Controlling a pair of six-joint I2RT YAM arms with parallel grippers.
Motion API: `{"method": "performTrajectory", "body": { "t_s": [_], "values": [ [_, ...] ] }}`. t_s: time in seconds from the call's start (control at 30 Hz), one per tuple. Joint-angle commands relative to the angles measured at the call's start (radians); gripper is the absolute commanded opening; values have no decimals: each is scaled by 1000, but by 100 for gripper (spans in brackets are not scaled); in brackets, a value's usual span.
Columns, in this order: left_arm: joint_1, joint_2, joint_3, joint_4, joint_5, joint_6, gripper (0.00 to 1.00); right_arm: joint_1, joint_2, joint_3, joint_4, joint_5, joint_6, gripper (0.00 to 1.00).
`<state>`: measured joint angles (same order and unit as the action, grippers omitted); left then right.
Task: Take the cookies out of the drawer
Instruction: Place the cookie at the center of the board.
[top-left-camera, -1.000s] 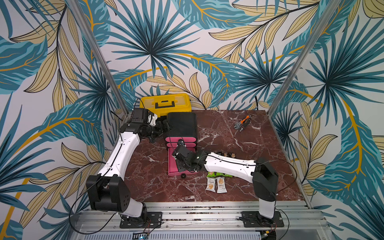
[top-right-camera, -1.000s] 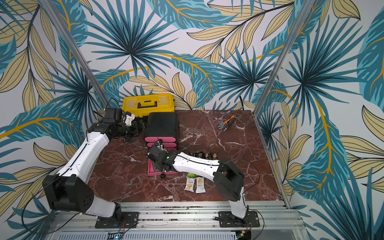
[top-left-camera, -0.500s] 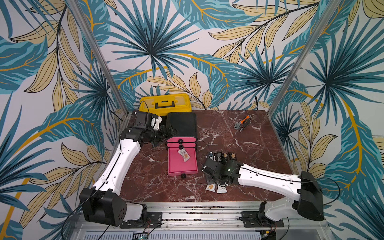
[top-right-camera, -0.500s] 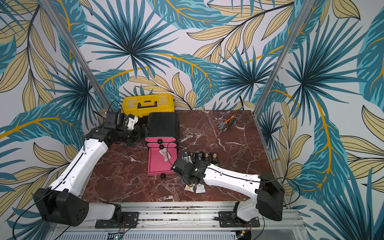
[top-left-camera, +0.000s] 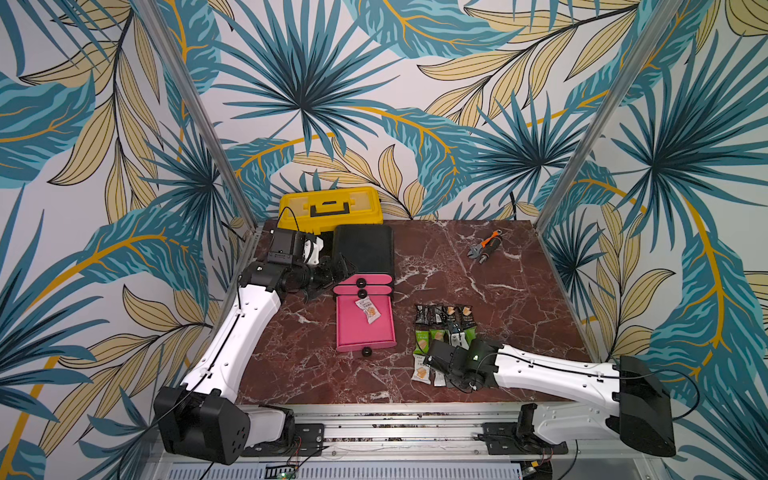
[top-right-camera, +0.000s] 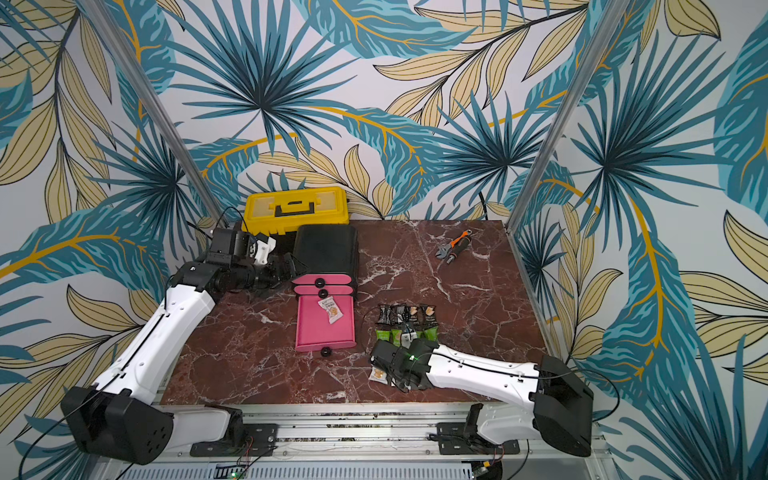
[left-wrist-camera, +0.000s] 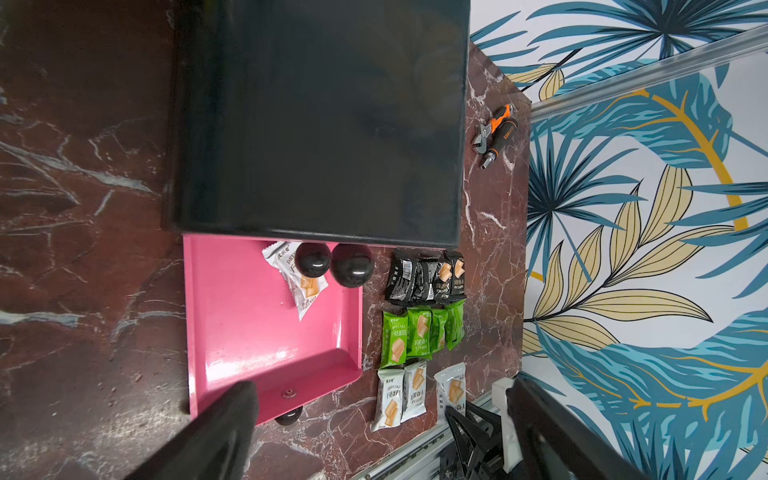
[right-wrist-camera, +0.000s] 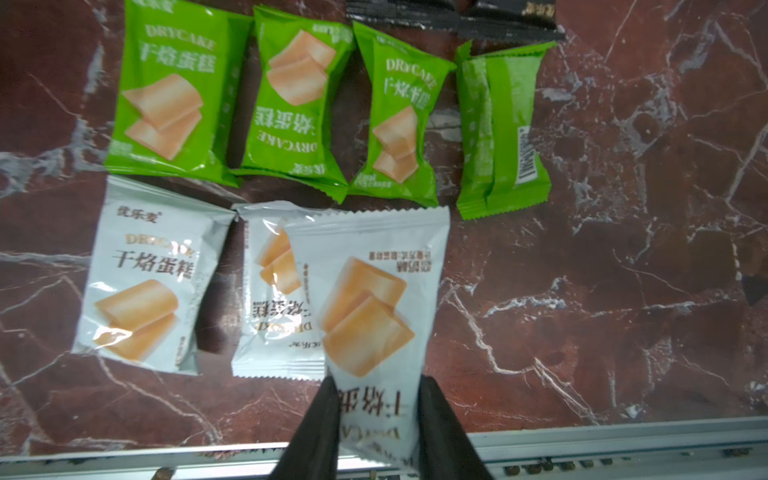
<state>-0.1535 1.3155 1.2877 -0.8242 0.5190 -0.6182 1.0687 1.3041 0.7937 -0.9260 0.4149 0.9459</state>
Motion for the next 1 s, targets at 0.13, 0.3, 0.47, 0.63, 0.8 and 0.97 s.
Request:
{"method": "performTrajectory", "body": {
  "t_s": [0.13,0.3,0.47,0.63,0.8,0.97],
  "values": [
    [-2,22,34,-7,-3,3,100,-12,60,-29,1,39,35,31],
    [-3,59,69,-30,-1,14,100,-23,108,-31,61,18,32,37],
    [-2,78,104,-40,-8,21,100,-23,139,-30,83,2,51,50],
    [-3,92,133,-46,-9,24,100,-24,107,-22,60,31,61,61],
    [-1,107,181,-46,-50,48,100,-24,43,81,-25,80,41,63],
    [34,143,233,-24,-80,77,100,-22,74,291,-2,70,-64,63]
  ]
}}
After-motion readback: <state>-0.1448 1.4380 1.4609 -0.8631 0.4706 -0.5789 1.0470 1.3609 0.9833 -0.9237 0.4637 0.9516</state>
